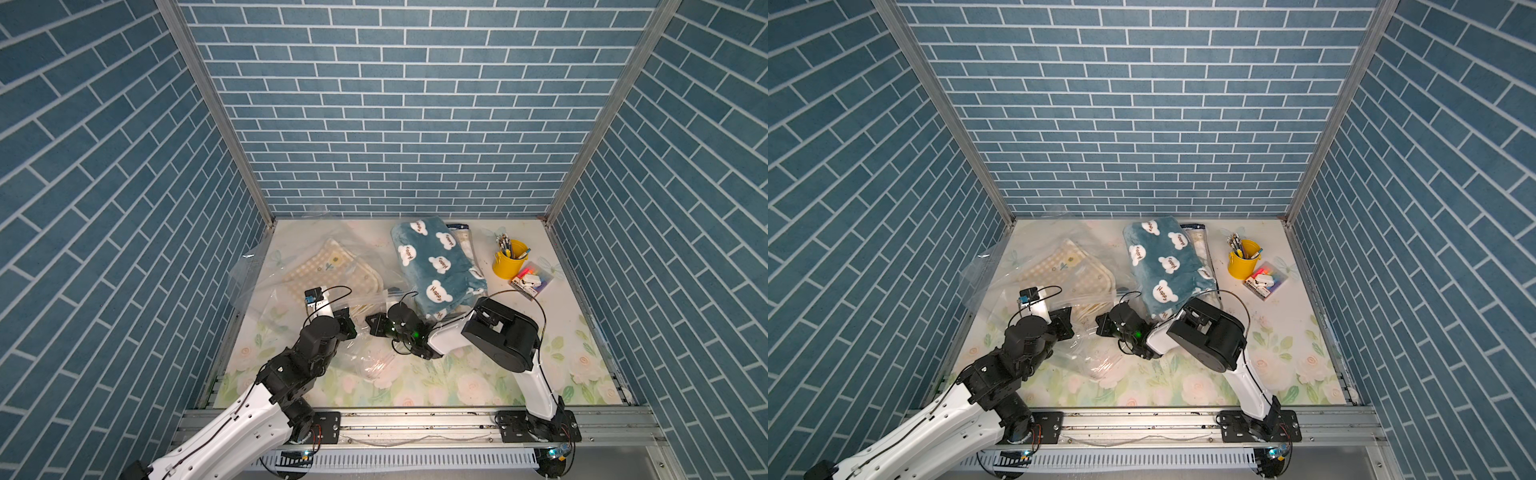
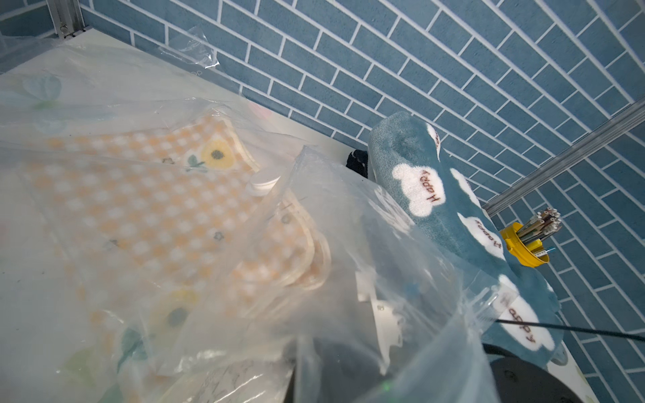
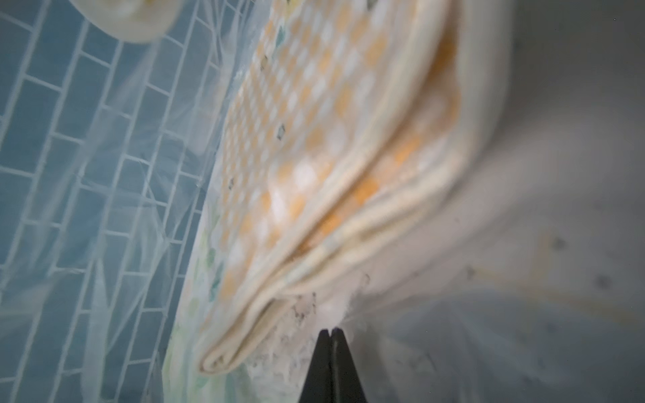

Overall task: Take the blanket out of the vacuum bag
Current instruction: Take out the blanket from the vacuum bag.

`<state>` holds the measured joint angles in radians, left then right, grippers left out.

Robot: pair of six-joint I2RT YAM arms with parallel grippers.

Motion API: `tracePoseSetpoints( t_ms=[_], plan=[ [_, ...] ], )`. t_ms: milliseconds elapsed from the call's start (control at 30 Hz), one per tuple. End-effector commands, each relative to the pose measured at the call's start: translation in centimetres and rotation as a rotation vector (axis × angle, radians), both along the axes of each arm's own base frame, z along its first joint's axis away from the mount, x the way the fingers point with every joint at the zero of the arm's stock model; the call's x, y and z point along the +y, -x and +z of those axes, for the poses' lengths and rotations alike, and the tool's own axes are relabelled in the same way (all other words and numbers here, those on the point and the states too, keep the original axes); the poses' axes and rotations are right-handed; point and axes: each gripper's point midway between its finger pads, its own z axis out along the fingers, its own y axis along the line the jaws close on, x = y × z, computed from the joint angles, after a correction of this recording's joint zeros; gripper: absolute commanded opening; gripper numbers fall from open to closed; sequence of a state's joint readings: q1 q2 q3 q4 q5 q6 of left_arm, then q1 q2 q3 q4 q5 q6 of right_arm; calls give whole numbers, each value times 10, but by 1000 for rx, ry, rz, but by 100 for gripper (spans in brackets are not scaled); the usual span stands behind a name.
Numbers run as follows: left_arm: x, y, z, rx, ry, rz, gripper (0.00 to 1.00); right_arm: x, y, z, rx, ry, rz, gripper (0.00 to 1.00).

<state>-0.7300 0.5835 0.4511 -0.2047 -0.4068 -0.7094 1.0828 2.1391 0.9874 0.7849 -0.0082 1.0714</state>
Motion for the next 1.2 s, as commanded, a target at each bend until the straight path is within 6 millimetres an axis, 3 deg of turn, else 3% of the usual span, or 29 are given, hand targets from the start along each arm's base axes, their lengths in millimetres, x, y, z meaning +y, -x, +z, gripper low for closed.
tracePoseSetpoints(
  t_ms=[0,100,200,367,467,800,967,1167],
  plan=[
    [6,1,5,-20,-8,18,0,-17,10,-36,121,61,-5,7],
    [3,1,3,-18,2,8,0,-15,8,-32,130,26,-5,12],
    [1,0,-1,-5,-4,0,0,-8,6,-5,85,-18,10,20],
    [-1,-1,1,-13,4,1,0,2,6,38,68,-148,4,42],
    [-3,-3,2,-18,14,-6,0,7,3,45,123,-213,-37,50],
    [-10,-5,-4,-11,18,-25,0,25,-15,34,281,-335,-182,56],
    [-11,-6,-1,-19,24,-31,0,26,-11,5,384,-344,-205,56],
    [-12,-6,-1,-20,21,-35,0,29,-9,-8,415,-337,-221,57]
  ],
)
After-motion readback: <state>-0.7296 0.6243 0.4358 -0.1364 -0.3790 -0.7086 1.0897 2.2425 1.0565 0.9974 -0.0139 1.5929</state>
